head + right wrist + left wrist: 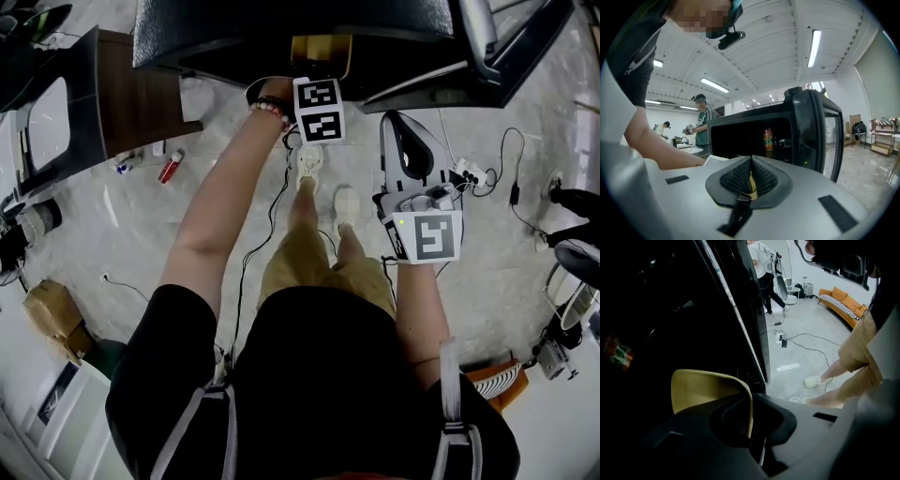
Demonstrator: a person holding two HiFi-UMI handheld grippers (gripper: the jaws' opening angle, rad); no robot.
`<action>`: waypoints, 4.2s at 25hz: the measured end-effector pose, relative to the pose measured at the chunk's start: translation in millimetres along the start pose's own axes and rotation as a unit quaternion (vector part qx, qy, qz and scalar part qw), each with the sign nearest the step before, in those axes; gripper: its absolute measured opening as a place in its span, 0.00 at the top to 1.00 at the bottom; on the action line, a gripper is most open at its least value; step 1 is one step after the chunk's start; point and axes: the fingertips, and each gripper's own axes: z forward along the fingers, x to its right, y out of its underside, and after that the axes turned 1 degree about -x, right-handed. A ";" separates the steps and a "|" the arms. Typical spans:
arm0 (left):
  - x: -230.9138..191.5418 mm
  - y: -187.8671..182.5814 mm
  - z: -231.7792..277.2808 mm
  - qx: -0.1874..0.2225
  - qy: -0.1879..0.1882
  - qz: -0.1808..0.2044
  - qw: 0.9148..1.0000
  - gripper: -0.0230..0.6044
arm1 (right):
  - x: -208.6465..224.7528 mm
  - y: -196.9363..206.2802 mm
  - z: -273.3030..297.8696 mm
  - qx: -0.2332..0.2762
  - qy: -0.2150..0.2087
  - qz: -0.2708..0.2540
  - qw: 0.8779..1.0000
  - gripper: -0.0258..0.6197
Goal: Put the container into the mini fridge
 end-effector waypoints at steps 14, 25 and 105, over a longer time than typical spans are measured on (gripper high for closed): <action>-33.2 -3.4 36.5 -0.016 -0.029 0.073 0.997 0.92 | 8.0 5.7 15.2 -0.011 0.012 -0.001 1.000 0.90; -52.9 -4.4 54.6 -0.023 -0.040 0.111 0.993 0.92 | 18.3 11.5 25.1 -0.019 0.018 0.007 1.000 0.90; -9.8 -75.5 -157.3 0.078 -0.215 -0.026 0.973 0.82 | -5.1 -86.8 -109.4 0.024 -0.019 -0.056 0.998 0.90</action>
